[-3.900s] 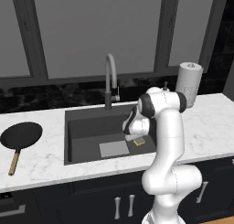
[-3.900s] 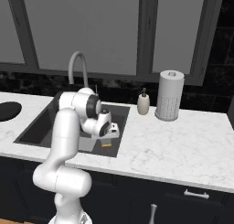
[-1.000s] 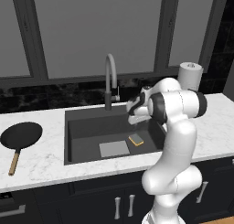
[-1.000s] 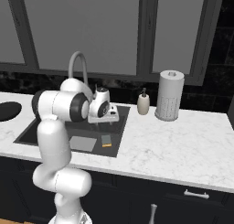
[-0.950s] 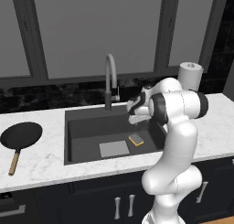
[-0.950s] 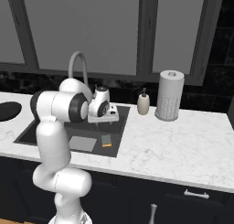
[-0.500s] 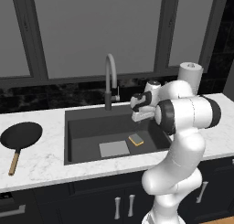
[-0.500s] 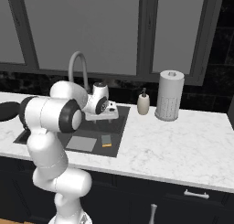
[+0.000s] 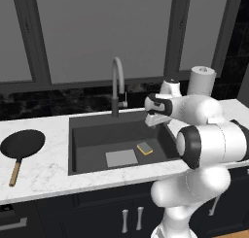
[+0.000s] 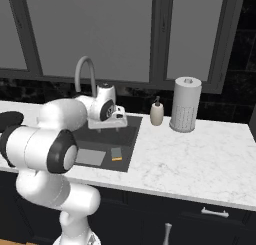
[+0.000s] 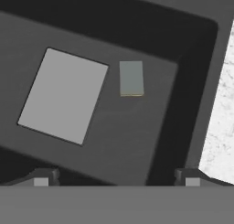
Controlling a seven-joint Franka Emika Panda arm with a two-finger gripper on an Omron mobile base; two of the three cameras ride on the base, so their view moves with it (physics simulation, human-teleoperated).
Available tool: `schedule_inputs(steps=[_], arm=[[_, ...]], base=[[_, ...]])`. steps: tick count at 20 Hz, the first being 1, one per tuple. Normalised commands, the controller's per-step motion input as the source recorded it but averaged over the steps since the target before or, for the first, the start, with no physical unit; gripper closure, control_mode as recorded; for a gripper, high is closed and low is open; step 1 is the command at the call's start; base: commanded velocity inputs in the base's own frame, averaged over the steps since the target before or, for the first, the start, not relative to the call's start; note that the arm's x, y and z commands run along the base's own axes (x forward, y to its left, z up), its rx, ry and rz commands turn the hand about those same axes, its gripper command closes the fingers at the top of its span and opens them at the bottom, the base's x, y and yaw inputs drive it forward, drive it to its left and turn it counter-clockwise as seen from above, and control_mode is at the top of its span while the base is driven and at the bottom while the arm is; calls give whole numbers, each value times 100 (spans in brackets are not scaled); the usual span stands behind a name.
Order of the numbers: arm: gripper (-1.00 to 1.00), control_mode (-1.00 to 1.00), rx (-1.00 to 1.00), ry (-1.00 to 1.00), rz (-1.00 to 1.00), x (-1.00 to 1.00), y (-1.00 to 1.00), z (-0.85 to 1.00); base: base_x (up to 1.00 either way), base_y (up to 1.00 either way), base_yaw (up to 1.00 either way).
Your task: Pick the pan and sponge and place them into the sink. Then turn on the water.
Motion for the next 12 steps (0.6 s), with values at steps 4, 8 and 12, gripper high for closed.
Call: schedule_inputs(steps=[4,8,12], arm=[[-100,-100,0,-1,0,-82,0,53],[-100,-100,3,-6,0,-86,6,16],[-100,-100,2,-6,4,-83,40,21]], base=[[0,0,0],[0,0,0],[0,0,0]])
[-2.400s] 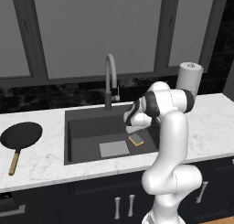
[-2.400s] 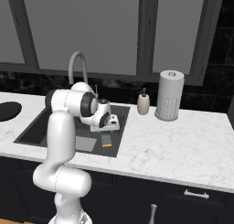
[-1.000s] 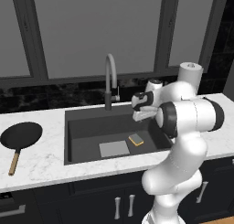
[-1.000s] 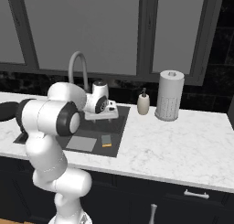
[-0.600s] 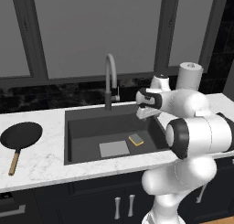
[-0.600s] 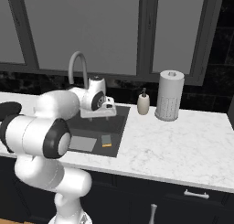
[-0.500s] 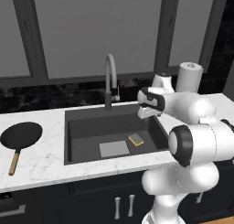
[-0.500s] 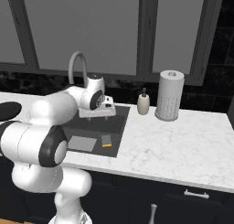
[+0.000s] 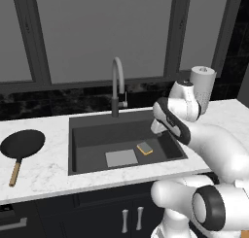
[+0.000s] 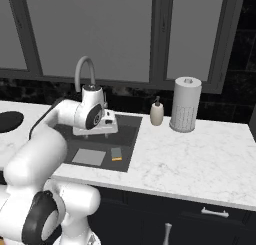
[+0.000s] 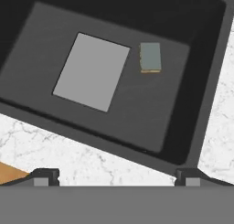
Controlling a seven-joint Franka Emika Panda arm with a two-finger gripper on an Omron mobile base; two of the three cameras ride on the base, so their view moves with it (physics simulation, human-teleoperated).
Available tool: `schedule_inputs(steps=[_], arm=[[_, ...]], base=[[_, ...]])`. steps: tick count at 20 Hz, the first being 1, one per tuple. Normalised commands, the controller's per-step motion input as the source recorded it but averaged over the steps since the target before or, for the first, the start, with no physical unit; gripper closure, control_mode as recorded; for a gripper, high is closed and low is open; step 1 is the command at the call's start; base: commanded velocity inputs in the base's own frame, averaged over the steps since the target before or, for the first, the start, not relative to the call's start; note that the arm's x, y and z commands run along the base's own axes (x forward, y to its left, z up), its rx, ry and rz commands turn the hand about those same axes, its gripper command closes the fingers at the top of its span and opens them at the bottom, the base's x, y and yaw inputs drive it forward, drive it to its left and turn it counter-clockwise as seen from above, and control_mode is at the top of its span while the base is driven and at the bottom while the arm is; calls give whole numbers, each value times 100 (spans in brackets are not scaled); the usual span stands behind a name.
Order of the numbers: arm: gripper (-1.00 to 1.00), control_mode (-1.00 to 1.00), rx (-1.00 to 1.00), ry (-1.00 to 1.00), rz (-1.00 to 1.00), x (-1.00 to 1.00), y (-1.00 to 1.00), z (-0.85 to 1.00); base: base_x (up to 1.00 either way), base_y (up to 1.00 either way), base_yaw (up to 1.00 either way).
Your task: Pick the pan and sponge and place them into the sink. Then turn on the water.
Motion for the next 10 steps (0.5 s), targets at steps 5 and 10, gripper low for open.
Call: schedule_inputs(steps=[5,10], arm=[[-100,-100,0,-2,2,-44,94,17],[-100,-100,0,0,0,-31,100,29]], base=[[0,0,0],[0,0,0]])
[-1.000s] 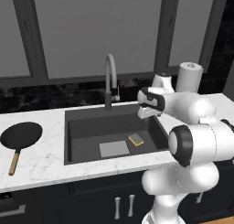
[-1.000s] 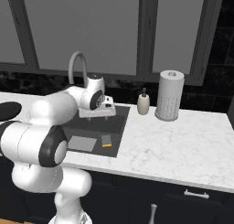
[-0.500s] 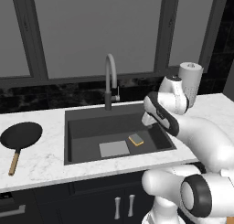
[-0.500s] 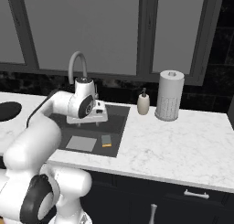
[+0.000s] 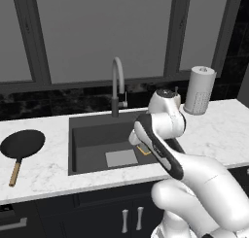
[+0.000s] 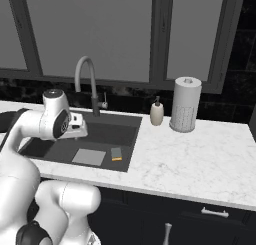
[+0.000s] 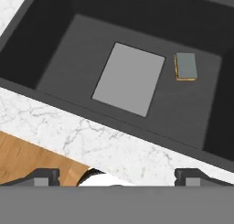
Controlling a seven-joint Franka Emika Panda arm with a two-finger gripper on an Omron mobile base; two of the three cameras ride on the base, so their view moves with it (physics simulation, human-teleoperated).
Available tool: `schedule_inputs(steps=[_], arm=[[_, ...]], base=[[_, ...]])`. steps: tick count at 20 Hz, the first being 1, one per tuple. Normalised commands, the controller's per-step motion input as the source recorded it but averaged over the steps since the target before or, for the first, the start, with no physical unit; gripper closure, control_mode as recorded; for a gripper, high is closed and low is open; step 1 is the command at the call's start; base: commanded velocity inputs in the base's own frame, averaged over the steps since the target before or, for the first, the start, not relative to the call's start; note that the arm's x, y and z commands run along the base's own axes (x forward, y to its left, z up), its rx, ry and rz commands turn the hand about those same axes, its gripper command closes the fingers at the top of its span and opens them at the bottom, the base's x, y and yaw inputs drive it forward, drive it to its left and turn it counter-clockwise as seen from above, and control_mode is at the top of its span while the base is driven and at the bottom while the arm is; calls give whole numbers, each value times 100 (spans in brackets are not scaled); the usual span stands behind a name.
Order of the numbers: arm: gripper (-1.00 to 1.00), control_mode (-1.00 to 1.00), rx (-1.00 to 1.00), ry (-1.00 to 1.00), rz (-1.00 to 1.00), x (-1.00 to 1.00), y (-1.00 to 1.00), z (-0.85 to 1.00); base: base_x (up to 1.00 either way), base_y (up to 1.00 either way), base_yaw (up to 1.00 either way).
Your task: Pick the pan and sponge and place them into the sink. Then turn on the water.
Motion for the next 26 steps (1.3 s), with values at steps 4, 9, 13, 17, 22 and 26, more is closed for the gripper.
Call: schedule_inputs(steps=[4,9,13,17,22,26], arm=[[-100,-100,0,0,0,-27,100,28],[-100,-100,0,0,0,-13,100,28],[-100,-100,0,2,2,-9,100,24],[-100,-100,0,2,5,0,100,5],[-100,-100,0,2,7,0,100,0],[-100,-100,3,1,10,8,97,-32]], base=[[0,0,0],[0,0,0],[0,0,0],[0,0,0],[0,0,0],[0,0,0]])
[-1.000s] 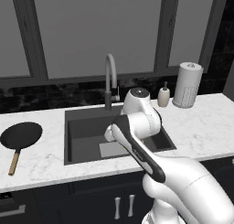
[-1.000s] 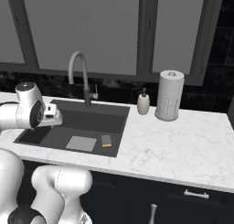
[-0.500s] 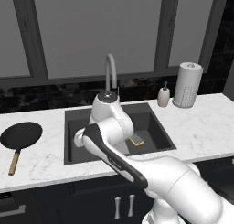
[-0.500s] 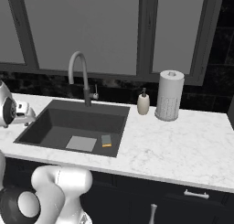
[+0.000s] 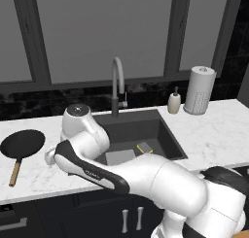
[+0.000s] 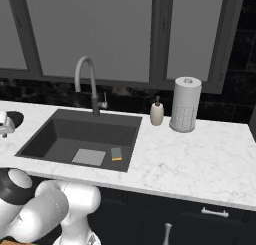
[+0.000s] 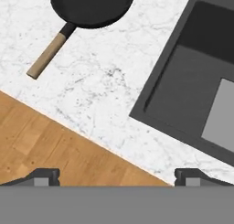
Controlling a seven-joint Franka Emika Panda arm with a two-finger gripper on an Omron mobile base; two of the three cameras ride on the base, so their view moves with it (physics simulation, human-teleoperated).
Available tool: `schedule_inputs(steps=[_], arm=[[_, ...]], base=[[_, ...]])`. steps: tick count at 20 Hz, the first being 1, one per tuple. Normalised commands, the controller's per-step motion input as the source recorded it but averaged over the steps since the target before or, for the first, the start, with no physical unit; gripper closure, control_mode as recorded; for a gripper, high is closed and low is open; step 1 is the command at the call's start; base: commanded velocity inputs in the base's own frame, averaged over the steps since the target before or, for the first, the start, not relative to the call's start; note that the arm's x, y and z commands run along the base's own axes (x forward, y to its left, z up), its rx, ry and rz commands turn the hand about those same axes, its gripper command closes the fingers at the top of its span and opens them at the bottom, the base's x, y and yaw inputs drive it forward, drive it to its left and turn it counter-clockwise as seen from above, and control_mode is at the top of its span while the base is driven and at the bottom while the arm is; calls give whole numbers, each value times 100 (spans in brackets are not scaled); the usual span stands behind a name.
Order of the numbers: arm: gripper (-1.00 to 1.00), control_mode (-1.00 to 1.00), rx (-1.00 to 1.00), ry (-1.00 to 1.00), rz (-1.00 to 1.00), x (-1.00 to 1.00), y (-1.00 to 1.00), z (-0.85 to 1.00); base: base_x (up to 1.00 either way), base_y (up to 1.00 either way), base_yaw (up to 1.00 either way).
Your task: Pick the pan and sponge and place them into the sink. Then turn on the water.
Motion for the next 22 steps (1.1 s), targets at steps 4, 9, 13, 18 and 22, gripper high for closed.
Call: schedule_inputs(steps=[4,9,13,18,22], arm=[[-100,-100,4,0,10,49,68,-39],[-100,-100,2,8,2,50,55,-23],[-100,-100,0,28,0,27,43,-12],[-100,-100,-1,27,-2,1,29,-12],[-100,-100,-7,8,-5,0,30,-1]], base=[[0,0,0],[0,0,0],[0,0,0],[0,0,0],[0,0,0]])
